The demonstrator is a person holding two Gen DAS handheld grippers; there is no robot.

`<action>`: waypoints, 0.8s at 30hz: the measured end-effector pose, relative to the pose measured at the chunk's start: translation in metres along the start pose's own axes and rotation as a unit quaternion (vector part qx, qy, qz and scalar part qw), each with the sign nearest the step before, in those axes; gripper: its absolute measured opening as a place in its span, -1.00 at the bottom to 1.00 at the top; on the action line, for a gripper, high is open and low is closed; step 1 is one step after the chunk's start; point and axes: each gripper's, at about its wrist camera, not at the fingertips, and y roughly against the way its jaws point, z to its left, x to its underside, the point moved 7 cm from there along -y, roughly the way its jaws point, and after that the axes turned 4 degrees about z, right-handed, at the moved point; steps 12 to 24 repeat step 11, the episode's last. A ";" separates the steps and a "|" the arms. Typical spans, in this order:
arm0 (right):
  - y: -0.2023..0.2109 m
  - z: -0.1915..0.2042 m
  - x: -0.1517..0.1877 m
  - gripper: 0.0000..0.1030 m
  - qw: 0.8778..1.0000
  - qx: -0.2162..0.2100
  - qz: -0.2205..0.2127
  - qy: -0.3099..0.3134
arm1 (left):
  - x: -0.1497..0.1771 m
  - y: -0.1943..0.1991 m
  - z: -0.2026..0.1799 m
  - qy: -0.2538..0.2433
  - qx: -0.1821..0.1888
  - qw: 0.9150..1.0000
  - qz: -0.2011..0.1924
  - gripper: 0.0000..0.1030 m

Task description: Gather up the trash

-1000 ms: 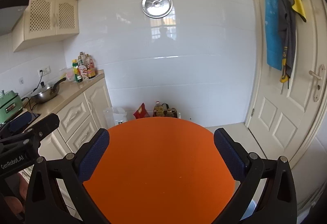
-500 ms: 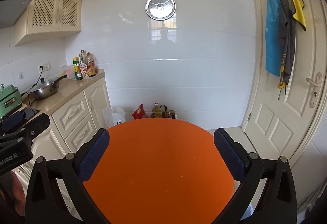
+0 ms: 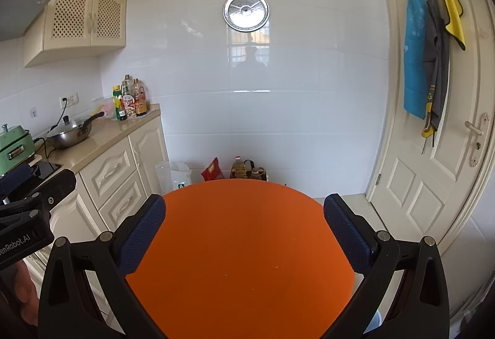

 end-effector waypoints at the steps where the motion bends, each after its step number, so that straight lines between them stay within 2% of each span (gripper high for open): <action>1: 0.000 0.000 0.000 1.00 1.000 0.000 0.000 0.000 | 0.000 0.000 -0.002 0.001 0.004 1.000 0.001 0.99; 10: -0.005 -0.001 0.002 1.00 1.000 0.000 0.007 -0.002 | 0.012 0.018 -0.013 0.012 0.010 1.000 0.002 0.99; 24: -0.006 -0.001 0.003 1.00 1.000 0.000 0.008 -0.003 | 0.013 0.018 -0.014 0.014 0.011 1.000 0.002 0.99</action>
